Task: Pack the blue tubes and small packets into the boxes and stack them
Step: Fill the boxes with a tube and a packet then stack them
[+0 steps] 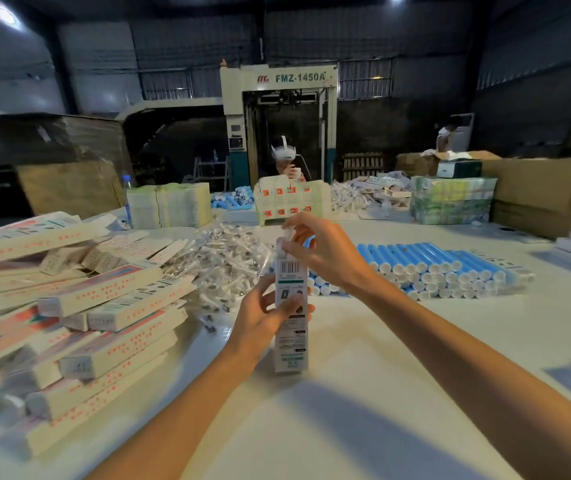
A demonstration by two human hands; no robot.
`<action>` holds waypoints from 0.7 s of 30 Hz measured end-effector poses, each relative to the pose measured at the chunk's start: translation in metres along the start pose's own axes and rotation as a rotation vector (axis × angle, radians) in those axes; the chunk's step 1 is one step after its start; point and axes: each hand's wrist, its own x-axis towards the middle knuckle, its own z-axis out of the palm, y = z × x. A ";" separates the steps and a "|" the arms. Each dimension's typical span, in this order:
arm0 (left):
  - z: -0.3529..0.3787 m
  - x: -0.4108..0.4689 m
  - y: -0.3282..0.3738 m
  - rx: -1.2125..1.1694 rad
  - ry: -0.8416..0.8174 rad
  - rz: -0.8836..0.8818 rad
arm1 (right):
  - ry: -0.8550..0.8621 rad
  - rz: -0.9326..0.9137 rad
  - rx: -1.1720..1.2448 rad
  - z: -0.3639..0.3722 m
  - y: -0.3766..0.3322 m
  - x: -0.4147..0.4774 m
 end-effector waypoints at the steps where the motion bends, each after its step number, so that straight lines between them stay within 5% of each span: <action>1: 0.000 0.000 0.000 -0.001 0.001 0.003 | -0.016 -0.029 -0.032 0.002 0.001 -0.002; 5: 0.000 -0.001 0.000 -0.011 0.018 0.005 | -0.052 -0.100 -0.120 0.010 0.010 -0.021; 10: -0.001 0.000 0.002 0.074 0.074 0.039 | 0.146 0.094 0.219 0.016 0.021 -0.051; 21: -0.009 0.001 0.007 0.202 -0.022 0.203 | 0.021 0.212 0.432 0.026 0.022 -0.066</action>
